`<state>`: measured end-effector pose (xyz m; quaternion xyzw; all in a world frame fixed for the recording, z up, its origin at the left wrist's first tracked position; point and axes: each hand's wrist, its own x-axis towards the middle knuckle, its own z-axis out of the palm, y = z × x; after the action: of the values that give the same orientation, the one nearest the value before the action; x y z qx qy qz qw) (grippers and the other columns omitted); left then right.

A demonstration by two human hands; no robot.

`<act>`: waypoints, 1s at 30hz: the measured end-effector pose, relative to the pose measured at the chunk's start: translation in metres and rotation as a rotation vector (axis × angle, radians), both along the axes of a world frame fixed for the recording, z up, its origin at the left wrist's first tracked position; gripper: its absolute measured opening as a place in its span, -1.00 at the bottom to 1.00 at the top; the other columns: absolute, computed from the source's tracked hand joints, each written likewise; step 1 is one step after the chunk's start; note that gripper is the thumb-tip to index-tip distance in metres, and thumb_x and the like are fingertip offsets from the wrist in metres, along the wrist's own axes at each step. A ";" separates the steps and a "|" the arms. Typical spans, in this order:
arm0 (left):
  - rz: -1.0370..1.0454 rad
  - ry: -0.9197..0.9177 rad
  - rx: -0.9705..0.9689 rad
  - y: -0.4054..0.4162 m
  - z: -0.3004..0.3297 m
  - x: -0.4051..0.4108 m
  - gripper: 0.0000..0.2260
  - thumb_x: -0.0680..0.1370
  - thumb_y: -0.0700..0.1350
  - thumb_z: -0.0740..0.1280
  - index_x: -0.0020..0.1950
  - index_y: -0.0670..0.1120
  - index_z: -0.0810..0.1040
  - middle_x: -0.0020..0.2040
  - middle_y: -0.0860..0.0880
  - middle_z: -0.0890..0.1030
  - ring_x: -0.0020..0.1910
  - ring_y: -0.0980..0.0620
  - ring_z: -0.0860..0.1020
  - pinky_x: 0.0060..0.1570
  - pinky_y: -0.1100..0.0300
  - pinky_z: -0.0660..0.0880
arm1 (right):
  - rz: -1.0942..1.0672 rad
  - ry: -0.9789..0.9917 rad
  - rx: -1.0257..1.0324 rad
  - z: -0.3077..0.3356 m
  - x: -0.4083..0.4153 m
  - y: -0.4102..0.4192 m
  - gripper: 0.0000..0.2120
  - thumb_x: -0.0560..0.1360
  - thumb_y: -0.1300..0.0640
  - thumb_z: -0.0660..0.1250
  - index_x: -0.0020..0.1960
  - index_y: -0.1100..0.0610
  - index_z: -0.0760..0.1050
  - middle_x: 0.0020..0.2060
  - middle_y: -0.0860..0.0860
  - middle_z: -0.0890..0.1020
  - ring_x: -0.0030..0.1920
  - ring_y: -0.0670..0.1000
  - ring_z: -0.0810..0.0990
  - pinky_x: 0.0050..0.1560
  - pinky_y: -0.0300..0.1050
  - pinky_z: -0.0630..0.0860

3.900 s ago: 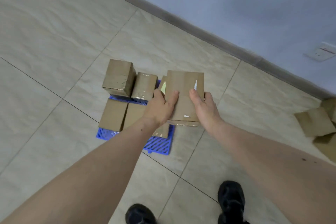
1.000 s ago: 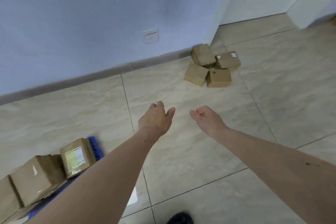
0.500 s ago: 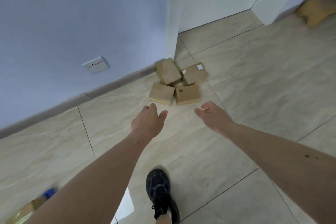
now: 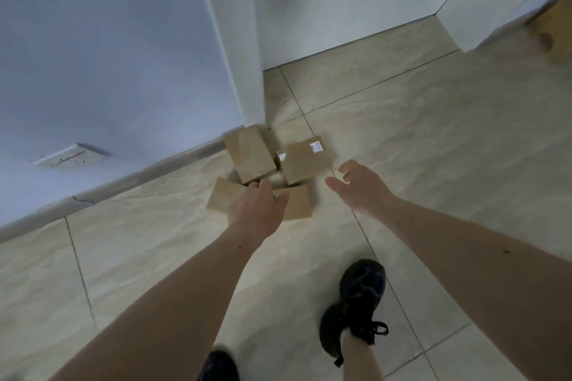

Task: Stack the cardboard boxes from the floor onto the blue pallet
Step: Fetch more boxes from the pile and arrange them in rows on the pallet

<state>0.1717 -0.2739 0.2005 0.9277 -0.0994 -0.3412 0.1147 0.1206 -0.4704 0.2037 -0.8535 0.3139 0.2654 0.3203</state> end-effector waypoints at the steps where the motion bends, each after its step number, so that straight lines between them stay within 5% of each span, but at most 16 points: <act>1: 0.025 0.009 0.005 -0.014 -0.008 0.006 -0.61 0.62 0.18 0.07 0.22 -0.09 0.42 0.20 -0.08 0.49 0.14 -0.13 0.50 -0.05 0.03 0.38 | 0.027 -0.003 -0.012 -0.010 0.013 -0.013 -0.51 0.55 -0.17 0.24 0.36 0.11 0.36 0.24 0.07 0.49 0.21 0.09 0.50 0.13 -0.05 0.43; 8: 0.202 0.071 0.029 -0.084 -0.086 0.034 -0.57 0.60 0.18 0.12 0.27 -0.11 0.39 0.22 -0.13 0.49 0.20 -0.16 0.49 0.08 -0.02 0.44 | 0.222 -0.002 -0.025 -0.079 0.082 -0.075 -0.52 0.56 -0.12 0.26 0.34 0.17 0.36 0.22 0.13 0.47 0.22 0.18 0.48 0.24 0.08 0.42; 22: 0.318 -0.006 0.125 -0.124 -0.210 0.051 -0.44 0.49 0.07 0.32 0.44 0.01 0.22 0.13 -0.12 0.43 0.09 -0.19 0.52 0.02 -0.05 0.49 | 0.505 0.040 -0.020 -0.224 0.136 -0.096 -0.45 0.58 -0.09 0.18 0.51 0.05 0.21 0.48 0.05 0.31 0.40 0.24 0.28 0.33 0.12 0.32; 30: 0.264 -0.195 0.059 -0.147 -0.222 0.077 -0.45 0.46 -0.02 0.46 0.37 0.01 0.29 0.18 -0.08 0.44 0.13 -0.09 0.47 -0.01 0.02 0.50 | 0.353 0.086 -0.053 -0.239 0.116 -0.130 -0.57 0.52 -0.17 0.26 0.14 0.19 0.43 0.07 0.14 0.47 0.14 0.18 0.42 0.16 0.07 0.44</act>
<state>0.2488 -0.4208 -0.0215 0.9643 0.0229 -0.2342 0.1211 0.2366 -0.6000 -0.0356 -0.8913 0.1793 0.3455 0.2324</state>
